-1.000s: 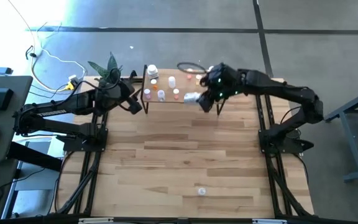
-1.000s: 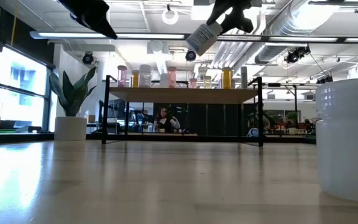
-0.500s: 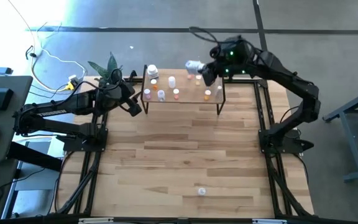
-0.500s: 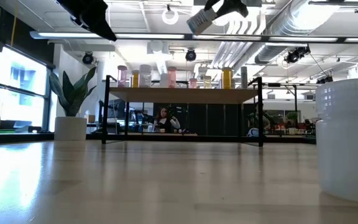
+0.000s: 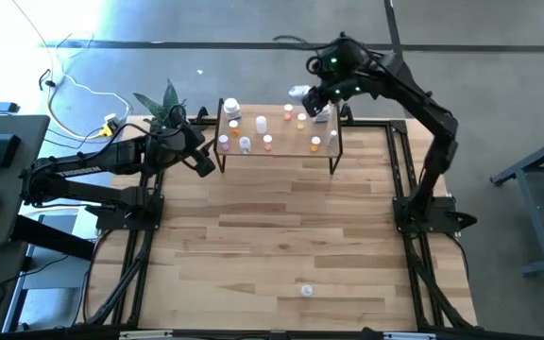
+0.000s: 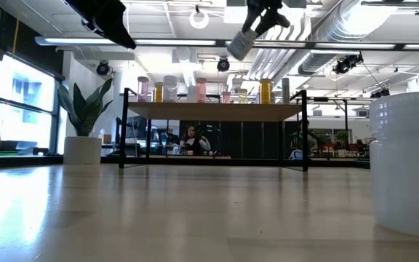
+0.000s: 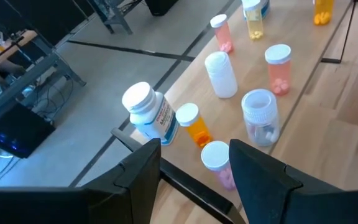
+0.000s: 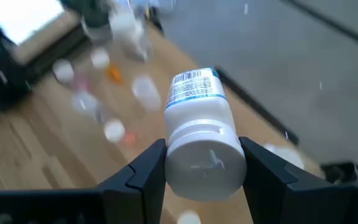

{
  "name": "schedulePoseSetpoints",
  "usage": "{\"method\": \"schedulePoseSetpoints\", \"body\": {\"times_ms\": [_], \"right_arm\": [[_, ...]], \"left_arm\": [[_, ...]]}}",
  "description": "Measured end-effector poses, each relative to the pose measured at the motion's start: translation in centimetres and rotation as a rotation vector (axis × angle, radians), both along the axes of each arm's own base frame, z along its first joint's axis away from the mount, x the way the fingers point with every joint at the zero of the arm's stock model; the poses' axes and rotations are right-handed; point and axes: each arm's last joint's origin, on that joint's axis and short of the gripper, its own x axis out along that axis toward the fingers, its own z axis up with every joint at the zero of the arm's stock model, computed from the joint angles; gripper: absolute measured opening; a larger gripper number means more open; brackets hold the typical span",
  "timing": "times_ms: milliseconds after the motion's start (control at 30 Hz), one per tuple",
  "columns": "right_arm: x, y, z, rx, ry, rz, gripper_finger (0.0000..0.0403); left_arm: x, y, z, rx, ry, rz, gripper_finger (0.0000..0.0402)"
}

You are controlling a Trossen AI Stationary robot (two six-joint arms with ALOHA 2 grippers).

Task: Pick and place medicine bottles onto shelf by color
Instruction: Put the blue pill bottle on the shelf

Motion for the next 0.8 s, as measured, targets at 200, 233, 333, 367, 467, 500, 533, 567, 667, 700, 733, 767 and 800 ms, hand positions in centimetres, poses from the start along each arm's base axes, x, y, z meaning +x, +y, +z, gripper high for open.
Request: {"method": "schedulePoseSetpoints", "body": {"times_ms": [200,233,333,367,467,500,533,567,667,700,733,767,800], "right_arm": [[2.0,0.4,-2.4,0.107,0.134,0.082,0.0152],[2.4,0.7,-2.7,0.118,0.146,0.105,0.0152],[3.5,1.2,-3.8,0.126,0.202,0.166,0.0152],[3.8,1.3,-4.2,0.127,0.223,0.18,0.0152],[4.4,1.4,-5.0,0.128,0.268,0.217,0.0152],[4.5,1.4,-5.2,0.126,0.283,0.23,0.0152],[4.7,1.5,-5.5,0.122,0.3,0.246,0.0152],[4.9,1.5,-5.8,0.118,0.315,0.262,0.0152],[5.5,1.5,-6.5,0.108,0.351,0.312,0.0152],[5.7,1.5,-6.7,0.102,0.359,0.329,0.0152],[5.8,1.6,-6.9,0.096,0.37,0.348,0.0152],[6.0,1.6,-7.1,0.092,0.381,0.365,0.0152],[6.1,1.6,-7.3,0.089,0.39,0.378,0.0152]], "left_arm": [[-0.1,0.0,-0.1,-0.02,-0.007,0.013,0.018],[-0.1,0.0,-0.1,-0.02,-0.006,0.013,0.018],[-0.1,0.0,-0.1,-0.023,-0.007,0.009,0.018],[-0.1,0.0,-0.1,-0.025,-0.008,0.004,0.018],[0.0,-0.1,-0.2,-0.033,-0.011,-0.009,0.018],[0.0,-0.1,-0.2,-0.033,-0.011,-0.009,0.018],[0.0,-0.1,-0.2,-0.033,-0.011,-0.009,0.018],[0.0,-0.1,-0.2,-0.033,-0.011,-0.009,0.018],[0.0,-0.1,-0.2,-0.033,-0.011,-0.009,0.018],[0.0,-0.1,-0.2,-0.034,-0.011,-0.009,0.018],[0.0,-0.1,-0.2,-0.033,-0.011,-0.009,0.018],[0.0,-0.1,-0.2,-0.033,-0.011,-0.009,0.018],[0.0,-0.1,-0.2,-0.033,-0.011,-0.009,0.018]]}}
